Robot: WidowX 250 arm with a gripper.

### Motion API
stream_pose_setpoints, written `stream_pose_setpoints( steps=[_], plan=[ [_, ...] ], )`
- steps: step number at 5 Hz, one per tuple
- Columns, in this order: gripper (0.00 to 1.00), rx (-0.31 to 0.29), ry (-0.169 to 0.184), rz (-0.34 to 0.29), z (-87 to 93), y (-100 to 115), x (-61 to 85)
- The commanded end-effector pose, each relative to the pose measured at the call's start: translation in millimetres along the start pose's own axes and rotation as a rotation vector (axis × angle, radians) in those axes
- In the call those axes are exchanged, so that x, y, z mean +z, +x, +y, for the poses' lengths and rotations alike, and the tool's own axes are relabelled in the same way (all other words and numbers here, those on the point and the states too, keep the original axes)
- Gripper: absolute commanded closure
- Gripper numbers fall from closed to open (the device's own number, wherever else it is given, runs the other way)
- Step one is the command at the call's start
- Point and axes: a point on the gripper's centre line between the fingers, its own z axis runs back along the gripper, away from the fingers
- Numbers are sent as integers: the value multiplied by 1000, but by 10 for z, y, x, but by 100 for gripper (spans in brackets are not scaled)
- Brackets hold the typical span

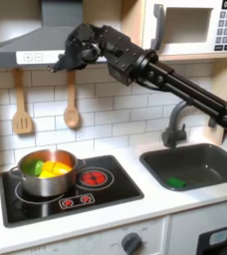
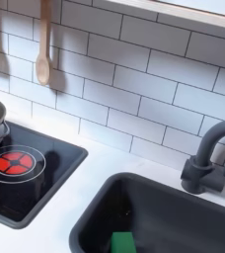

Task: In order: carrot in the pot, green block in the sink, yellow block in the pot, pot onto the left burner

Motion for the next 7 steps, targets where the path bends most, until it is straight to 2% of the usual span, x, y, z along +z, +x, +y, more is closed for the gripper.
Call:
stream_pose_setpoints(
  steps=[1,3,4,5,6,7],
  plan=[
    [100,188,107,194,90,-280,239],
    [100,218,199,312,401,-477,277],
    [100,219,218,362,490,-636,308],
    [100,216,209,445,499,-964,223],
    [100,222,200,505,487,-1241,245],
    [100,224,210,514,465,-1348,398]
  ],
)
